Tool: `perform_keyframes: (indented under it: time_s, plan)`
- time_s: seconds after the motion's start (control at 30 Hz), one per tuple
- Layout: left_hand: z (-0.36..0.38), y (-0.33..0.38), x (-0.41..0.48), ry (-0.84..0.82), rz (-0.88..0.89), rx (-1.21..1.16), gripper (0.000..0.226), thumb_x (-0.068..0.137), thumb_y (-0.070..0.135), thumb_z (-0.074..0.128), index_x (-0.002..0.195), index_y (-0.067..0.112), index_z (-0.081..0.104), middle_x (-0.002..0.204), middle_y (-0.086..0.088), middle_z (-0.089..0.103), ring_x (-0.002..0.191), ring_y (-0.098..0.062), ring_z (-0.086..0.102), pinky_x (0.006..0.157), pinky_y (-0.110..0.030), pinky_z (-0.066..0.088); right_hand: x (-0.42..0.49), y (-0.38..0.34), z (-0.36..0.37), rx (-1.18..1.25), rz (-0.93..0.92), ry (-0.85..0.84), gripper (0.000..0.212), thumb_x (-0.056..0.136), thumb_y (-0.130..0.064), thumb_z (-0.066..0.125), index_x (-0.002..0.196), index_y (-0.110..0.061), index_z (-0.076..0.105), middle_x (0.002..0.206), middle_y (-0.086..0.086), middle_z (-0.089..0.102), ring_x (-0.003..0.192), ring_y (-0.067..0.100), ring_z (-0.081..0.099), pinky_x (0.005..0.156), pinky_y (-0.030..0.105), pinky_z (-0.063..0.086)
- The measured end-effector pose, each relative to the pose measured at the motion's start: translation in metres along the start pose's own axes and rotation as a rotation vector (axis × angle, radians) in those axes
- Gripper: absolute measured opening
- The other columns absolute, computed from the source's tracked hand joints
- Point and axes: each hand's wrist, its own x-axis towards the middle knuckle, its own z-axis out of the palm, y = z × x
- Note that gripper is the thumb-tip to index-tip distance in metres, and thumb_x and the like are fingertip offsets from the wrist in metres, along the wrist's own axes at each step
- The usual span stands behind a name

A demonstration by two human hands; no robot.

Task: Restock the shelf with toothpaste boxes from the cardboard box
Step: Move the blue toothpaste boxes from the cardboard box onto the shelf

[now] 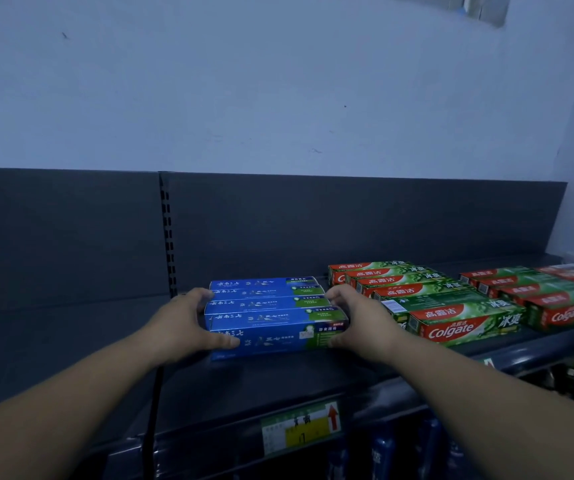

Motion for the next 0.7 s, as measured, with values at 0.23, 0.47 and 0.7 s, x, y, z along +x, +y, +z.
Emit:
perform_keyframes:
  time_s: [0.23,0.47,0.7]
  plan:
    - [0.001,0.024,-0.007,0.081,0.034,0.112,0.105,0.05,0.063,0.083,0.138,0.025,0.04,0.124,0.005,0.044,0.111,-0.012,0.051,0.097,-0.025,0.042,-0.01,0.001,-0.005,-0.017,-0.007,0.064,0.078,0.069,-0.012,0.085,0.132,-0.03,0.045,0.13,-0.006,0.054,0.119,0.014,0.053,0.1,0.029,0.046]
    - [0.025,0.091,-0.017,0.166,0.203,0.177,0.096,0.06,0.063,0.078,0.14,0.026,0.038,0.14,0.004,0.038,0.13,-0.016,0.039,0.107,-0.031,0.035,-0.044,0.014,-0.038,-0.089,-0.045,0.189,0.08,0.069,-0.029,0.086,0.138,-0.028,0.045,0.138,-0.004,0.051,0.125,0.016,0.049,0.102,0.025,0.041]
    - [0.097,0.185,-0.043,0.142,0.397,0.208,0.094,0.068,0.06,0.075,0.144,0.021,0.034,0.146,0.001,0.034,0.135,-0.019,0.03,0.112,-0.032,0.028,-0.123,0.057,-0.096,-0.375,0.03,0.326,0.084,0.076,-0.058,0.071,0.146,-0.035,0.031,0.149,-0.005,0.036,0.14,0.019,0.028,0.116,0.039,0.024]
